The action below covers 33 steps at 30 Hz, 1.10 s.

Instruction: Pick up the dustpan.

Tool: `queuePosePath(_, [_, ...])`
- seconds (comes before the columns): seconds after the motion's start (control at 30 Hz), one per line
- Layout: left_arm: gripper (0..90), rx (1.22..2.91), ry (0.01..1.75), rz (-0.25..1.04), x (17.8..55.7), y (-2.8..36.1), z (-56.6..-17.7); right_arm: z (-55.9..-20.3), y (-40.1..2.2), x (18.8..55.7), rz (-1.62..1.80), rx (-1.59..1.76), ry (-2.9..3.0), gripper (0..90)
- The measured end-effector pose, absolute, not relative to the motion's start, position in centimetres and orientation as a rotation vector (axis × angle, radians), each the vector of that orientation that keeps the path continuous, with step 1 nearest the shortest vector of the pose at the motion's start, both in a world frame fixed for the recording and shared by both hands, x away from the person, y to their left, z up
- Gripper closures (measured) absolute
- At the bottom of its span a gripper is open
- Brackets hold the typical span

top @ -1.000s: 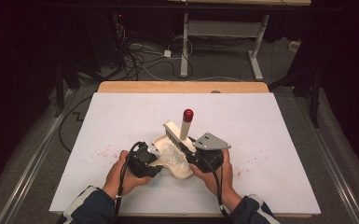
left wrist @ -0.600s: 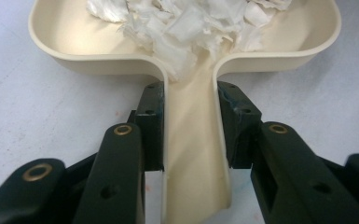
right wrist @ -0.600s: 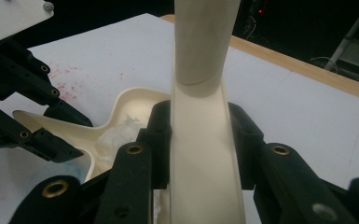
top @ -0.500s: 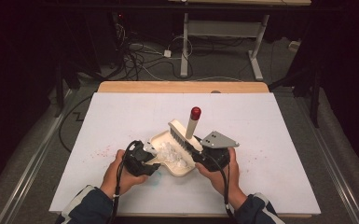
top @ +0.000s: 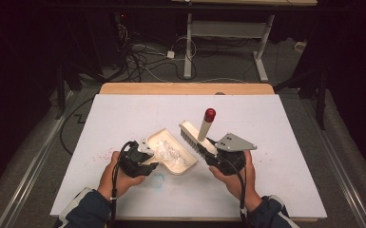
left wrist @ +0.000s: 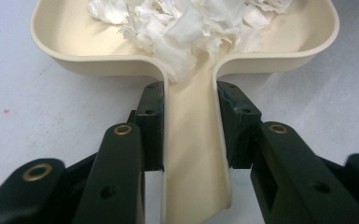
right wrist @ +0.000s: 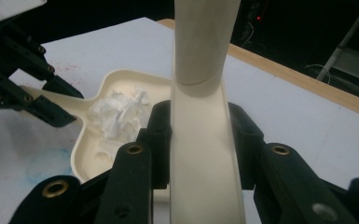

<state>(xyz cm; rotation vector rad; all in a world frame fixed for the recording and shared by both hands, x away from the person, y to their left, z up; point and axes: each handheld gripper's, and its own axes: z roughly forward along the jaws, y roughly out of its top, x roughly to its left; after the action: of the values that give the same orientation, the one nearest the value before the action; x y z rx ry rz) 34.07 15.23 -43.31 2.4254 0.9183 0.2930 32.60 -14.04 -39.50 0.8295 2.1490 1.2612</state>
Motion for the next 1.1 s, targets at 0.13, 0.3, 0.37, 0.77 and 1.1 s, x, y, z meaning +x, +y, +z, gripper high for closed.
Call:
queuePosePath(0.13, [63.8,2.414,0.932,0.303,34.0,15.8,-43.2,-39.5,-14.7,32.3,1.245,0.818,2.158,67.7])
queuePosePath(0.3, [63.8,2.407,0.942,0.308,34.0,16.3,-43.2,-39.3,-15.4,31.9,1.226,0.799,2.168,67.7])
queuePosePath(0.37, [63.8,2.407,0.945,0.309,34.0,16.5,-43.1,-39.2,-15.8,31.9,1.223,0.801,2.167,67.7])
queuePosePath(0.77, [63.8,2.399,0.985,0.321,34.2,17.6,-43.2,-39.1,-17.9,31.4,1.181,0.796,2.193,67.7])
queuePosePath(1.1, [63.8,2.365,1.027,0.323,34.4,19.0,-43.0,-38.7,-19.5,30.7,1.173,0.757,2.235,67.7])
